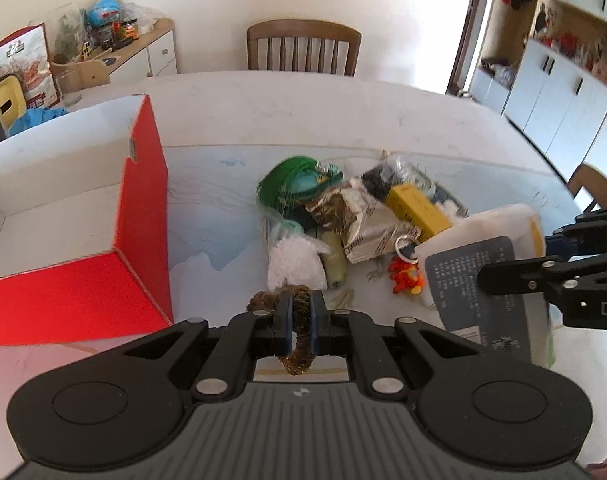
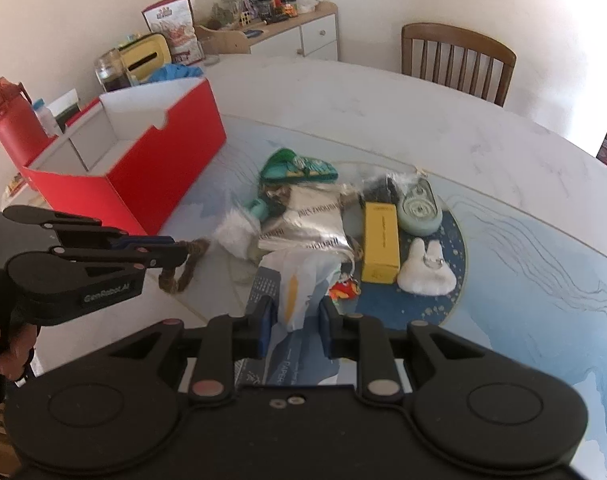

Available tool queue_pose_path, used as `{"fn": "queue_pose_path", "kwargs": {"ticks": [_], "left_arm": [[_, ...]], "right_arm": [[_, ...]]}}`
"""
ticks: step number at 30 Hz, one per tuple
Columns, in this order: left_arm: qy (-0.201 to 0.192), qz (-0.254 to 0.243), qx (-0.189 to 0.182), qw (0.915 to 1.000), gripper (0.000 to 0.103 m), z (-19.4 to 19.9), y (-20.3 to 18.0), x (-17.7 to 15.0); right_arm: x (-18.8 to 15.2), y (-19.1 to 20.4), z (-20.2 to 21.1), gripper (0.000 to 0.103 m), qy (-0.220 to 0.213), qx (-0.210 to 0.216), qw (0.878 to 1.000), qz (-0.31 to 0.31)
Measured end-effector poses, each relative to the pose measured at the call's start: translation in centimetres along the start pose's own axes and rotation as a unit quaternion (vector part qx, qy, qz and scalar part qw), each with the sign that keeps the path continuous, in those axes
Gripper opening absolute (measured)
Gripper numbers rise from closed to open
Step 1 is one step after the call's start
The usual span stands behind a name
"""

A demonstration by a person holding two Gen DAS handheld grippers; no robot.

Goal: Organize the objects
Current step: 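Carry the bracelet and bag into the cardboard box and open both grippers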

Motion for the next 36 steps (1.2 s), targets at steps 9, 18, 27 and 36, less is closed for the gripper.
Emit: {"fn": "queue_pose_path", "kwargs": {"ticks": [9,18,27,36], "left_arm": [[-0.030,0.009,-0.021,0.9993,0.008,4.5,2.5,2.9],[-0.062,0.016,-0.026,0.9976,0.008,7.7,8.4,6.9],[-0.083,0.007,0.007,0.9965,0.008,7.8,15.8,9.6],[-0.064,0.009,0.037,0.9973,0.008,4.5,22.7,9.5]], "right_arm": [[3.9,2.4,2.3,0.022,-0.032,0.009,0.999,0.010],[10.1,7.7,1.6,0.022,-0.063,0.025,0.997,0.030],[16.1,13.8,-1.8,0.022,-0.088,0.023,0.994,0.058],[18.8,17.0,-8.7,0.022,-0.064,0.023,0.996,0.051]]}}
Point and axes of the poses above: each gripper's, at about its wrist camera, not at the fingertips, and z roughly against the way its jaws point, y to its left, x to its top, the point moved 9 cm from there along -z, roughly the way its jaws point, and after that the axes turned 3 degrees about z, right-handed, at the moved point
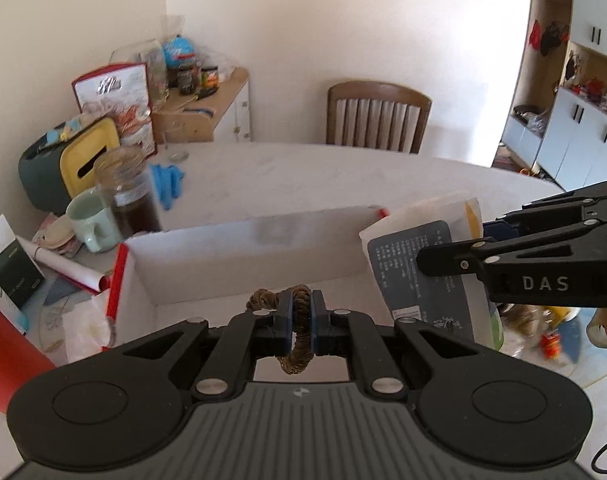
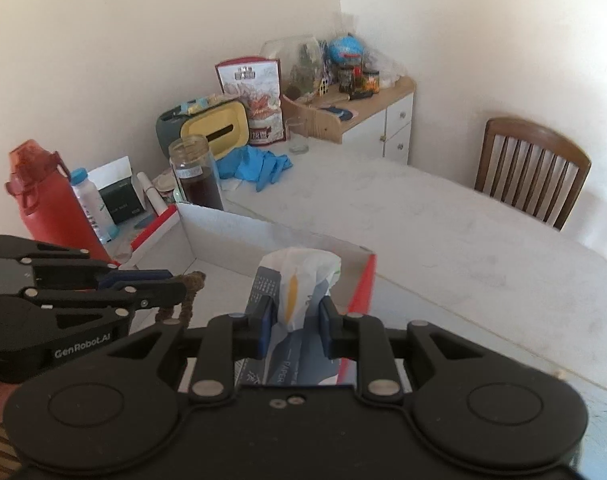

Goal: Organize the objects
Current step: 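Carry the bracelet and bag into the cardboard box and open both grippers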

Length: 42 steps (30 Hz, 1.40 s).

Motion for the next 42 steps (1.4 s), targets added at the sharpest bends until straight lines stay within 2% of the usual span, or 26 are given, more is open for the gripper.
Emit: {"fn": "queue_pose_path", "kwargs": {"ticks": [8,18,29,39,42], "left_arm": [[0.034,-0.002,0.004,0.9994,0.008,-3.8,3.2,-1.9],[0.090,-0.002,-0.001,0.9959,0.008,-7.7,4.7,-4.2],[0.146,0.010,-0.010,0.9892,0.008,-9.4,5.0,-6.3],[0.140,0.002,-0.010,0.9900,0.009,-8.4,4.5,-6.3],[0.138,0.009,-0.009,0.9904,0.011,-8.0,4.6,-6.2]], "right_arm": [[-1.4,1.8,-6.1,0.022,0.049,-0.006,0.999,-0.004],[-3.0,3.1,-9.9,0.022,0.088,-0.023,0.996,0.020],[-4.1,3.2,-11.8,0.022,0.118,-0.046,0.991,0.036],[-3.7,3.1,-10.7,0.029,0.110,-0.039,0.993,0.024],[-3.5,3.0,-10.0,0.035,0.101,-0.038,0.994,0.019]]}}
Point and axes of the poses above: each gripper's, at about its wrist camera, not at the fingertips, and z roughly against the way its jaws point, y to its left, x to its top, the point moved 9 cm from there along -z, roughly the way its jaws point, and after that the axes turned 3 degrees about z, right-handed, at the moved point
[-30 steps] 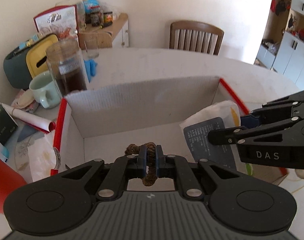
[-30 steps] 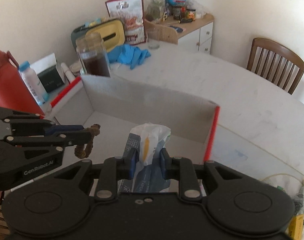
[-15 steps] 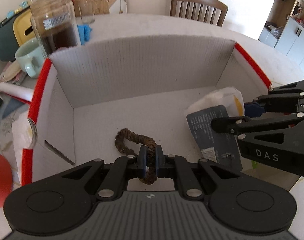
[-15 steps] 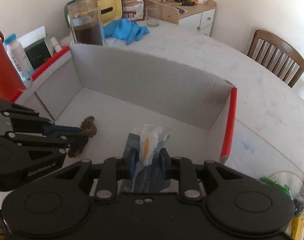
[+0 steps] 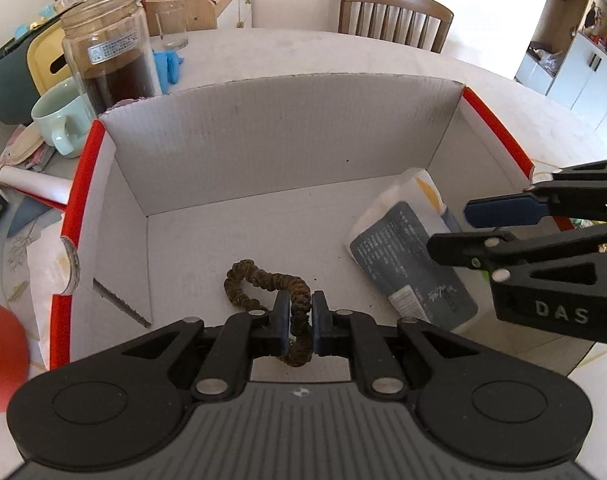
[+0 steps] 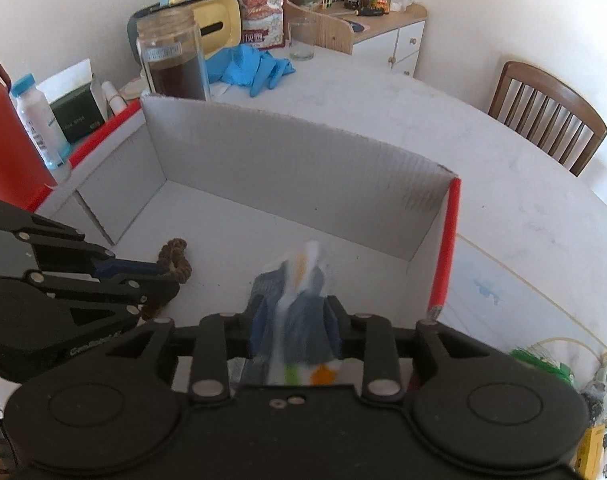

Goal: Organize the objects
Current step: 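Carry the bracelet and bag into the cardboard box and open both grippers, then return both grippers to the cluttered items on the table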

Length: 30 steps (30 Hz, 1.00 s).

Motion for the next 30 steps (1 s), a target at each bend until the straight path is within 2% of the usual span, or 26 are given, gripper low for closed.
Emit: {"fn": "queue_pose_path", "kwargs": {"ticks": [2,7,15,17,22,26,30], "left_arm": [[-0.001,0.003,0.001,1.0000,0.012,0.3,0.0,0.0],[-0.014,0.013,-0.004,0.9998,0.012,1.3,-0.1,0.3],[-0.047,0.026,-0.019,0.9984,0.019,4.5,-1.7,0.9],[-0.058,0.029,-0.021,0.9977,0.026,5.3,-2.3,1.1],[-0.080,0.035,-0.030,0.9957,0.034,7.1,-4.3,1.4],[-0.100,0.036,-0.036,0.9937,0.058,8.6,-6.3,1.4],[-0.104,0.024,-0.042,0.9934,0.062,9.3,-8.7,1.4]], "right_arm": [[-0.1,-0.2,0.5,0.042,-0.008,-0.003,1.000,-0.002],[-0.1,-0.7,2.3,0.046,-0.023,0.004,1.000,-0.015],[-0.6,-2.2,7.1,0.054,-0.070,0.018,0.996,-0.047],[-1.0,-2.8,8.5,0.058,-0.081,0.021,0.995,-0.060],[-2.3,-4.7,11.6,0.063,-0.108,0.024,0.989,-0.096],[-4.0,-6.5,13.4,0.067,-0.120,0.019,0.985,-0.120],[-5.9,-8.4,14.8,0.068,-0.123,0.019,0.981,-0.146]]}}
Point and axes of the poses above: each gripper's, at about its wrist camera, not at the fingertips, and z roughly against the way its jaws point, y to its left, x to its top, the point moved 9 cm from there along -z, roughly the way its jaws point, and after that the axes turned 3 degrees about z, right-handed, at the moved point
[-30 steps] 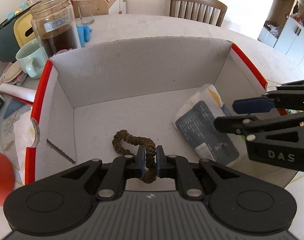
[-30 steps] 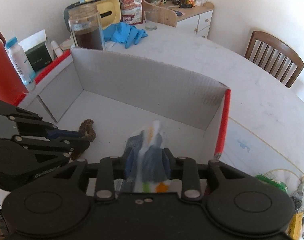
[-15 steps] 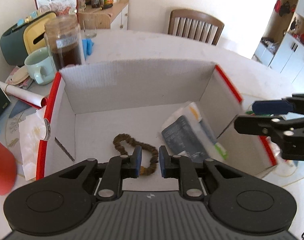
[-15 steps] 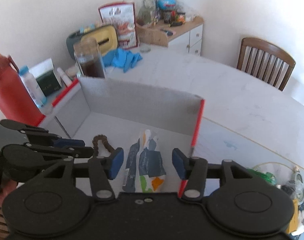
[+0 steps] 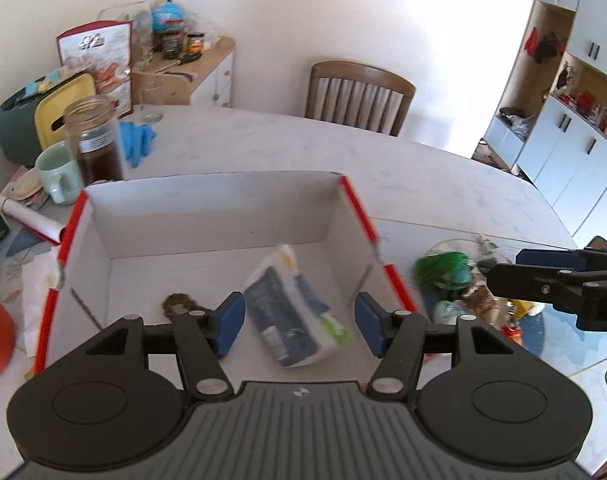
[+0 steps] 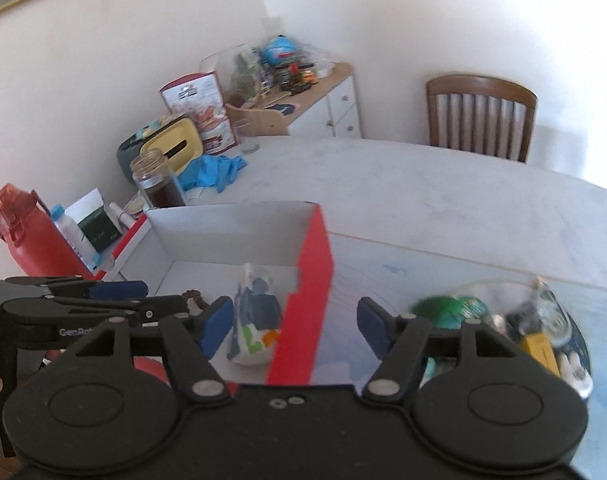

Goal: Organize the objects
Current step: 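Return both grippers to the cluttered items on the table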

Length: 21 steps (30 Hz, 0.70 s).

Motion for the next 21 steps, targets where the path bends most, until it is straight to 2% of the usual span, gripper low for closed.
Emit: {"fn": "queue_pose_path", "kwargs": {"ticks": [2,8,13,21], "left_arm": [[-0.002,-0.002,-0.002,1.0000,0.069,0.2,-1.1,-0.1],[-0.011,-0.009,-0.005,0.9999,0.075,0.6,-4.4,-0.2],[-0.004,-0.013,-0.003,0.9999,0.082,0.3,-7.0,-0.7],[0.011,-0.015,-0.011,0.9998,0.084,-0.5,-11.0,-1.9]], "right_arm": [[-0.5,-0.9,0.8,0.071,-0.004,-0.003,1.000,-0.007],[-2.0,-4.0,3.4,0.077,-0.015,-0.022,0.999,-0.017],[-3.1,-6.9,5.1,0.081,-0.019,-0.036,0.999,-0.027],[-4.5,-11.1,6.9,0.088,-0.019,-0.056,0.997,-0.039]]}}
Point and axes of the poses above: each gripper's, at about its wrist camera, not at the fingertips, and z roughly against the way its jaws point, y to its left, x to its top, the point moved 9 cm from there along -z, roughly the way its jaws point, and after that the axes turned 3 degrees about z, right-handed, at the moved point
